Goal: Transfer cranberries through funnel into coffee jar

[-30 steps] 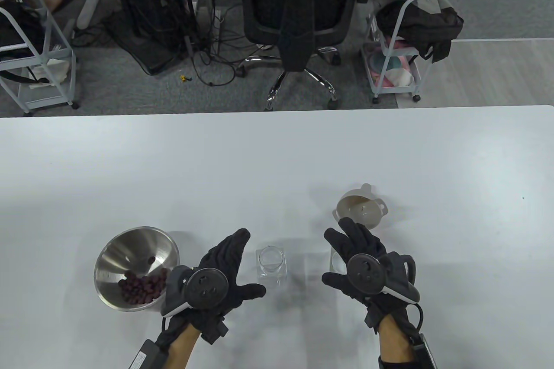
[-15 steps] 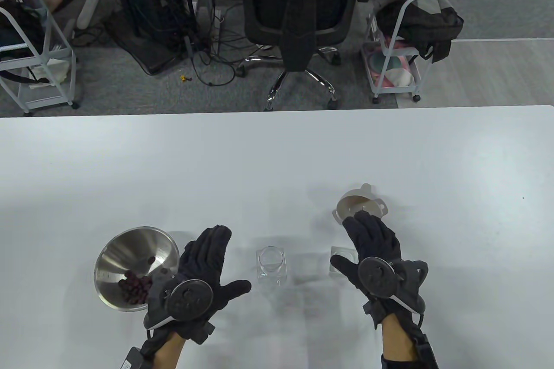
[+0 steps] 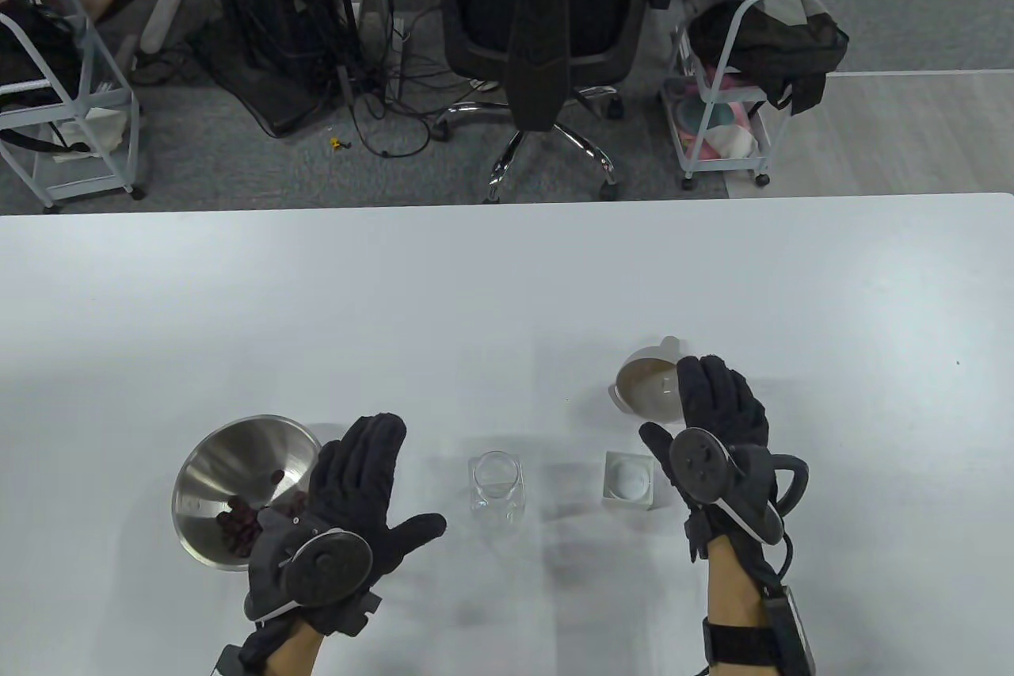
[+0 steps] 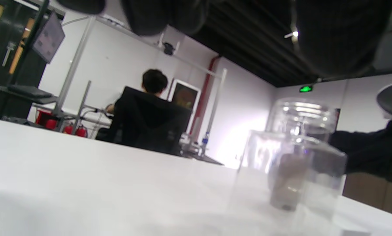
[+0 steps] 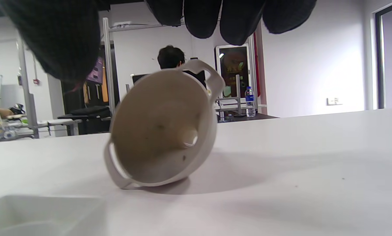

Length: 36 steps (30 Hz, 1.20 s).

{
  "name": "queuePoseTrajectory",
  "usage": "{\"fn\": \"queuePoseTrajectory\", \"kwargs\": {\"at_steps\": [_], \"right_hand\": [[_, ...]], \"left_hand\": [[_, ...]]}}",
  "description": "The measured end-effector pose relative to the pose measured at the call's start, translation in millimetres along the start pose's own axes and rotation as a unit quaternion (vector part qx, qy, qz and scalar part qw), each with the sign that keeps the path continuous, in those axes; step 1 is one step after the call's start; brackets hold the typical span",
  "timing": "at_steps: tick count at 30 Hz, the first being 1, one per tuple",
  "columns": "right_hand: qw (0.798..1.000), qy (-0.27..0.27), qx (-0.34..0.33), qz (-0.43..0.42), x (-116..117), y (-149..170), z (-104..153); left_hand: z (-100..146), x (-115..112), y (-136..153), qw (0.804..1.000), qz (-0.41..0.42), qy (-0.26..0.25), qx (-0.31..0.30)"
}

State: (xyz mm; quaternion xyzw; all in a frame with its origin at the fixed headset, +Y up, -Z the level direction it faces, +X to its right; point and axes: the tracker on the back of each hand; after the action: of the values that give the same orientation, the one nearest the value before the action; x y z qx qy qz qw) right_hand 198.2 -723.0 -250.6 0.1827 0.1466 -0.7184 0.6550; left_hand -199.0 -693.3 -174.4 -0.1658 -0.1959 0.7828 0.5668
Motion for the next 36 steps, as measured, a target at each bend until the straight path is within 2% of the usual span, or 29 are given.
{"fn": "queuePoseTrajectory", "kwargs": {"at_steps": [12,18,28,36], "right_hand": [[0.998,-0.018,0.023,0.054,23,8,-31],[0.991,-0.011,-0.001,0.131,31,-2,-38],[0.990,0.002,-0.002,0.139,31,-3,-32],[0.989,0.061,0.007,0.135,17,5,-19]], "left_hand": [[2,1,-1,1.000,0.000,-0.005,-0.005],[2,1,-2,1.000,-0.002,-0.001,-0.007],[2,1,-2,1.000,0.001,0.003,-0.007],[2,2,-2,1.000,-0.001,0.002,-0.008]]}}
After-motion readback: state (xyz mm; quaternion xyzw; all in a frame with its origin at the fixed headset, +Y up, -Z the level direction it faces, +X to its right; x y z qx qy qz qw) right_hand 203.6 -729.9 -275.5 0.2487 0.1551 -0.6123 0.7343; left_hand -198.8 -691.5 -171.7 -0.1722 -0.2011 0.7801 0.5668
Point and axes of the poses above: the tracker on the back of each hand, its own y axis roughly to the little-finger side, its own z axis roughly from the fingertips to the wrist, x = y × z, and after that the axes turned 13 degrees about y, right-handed
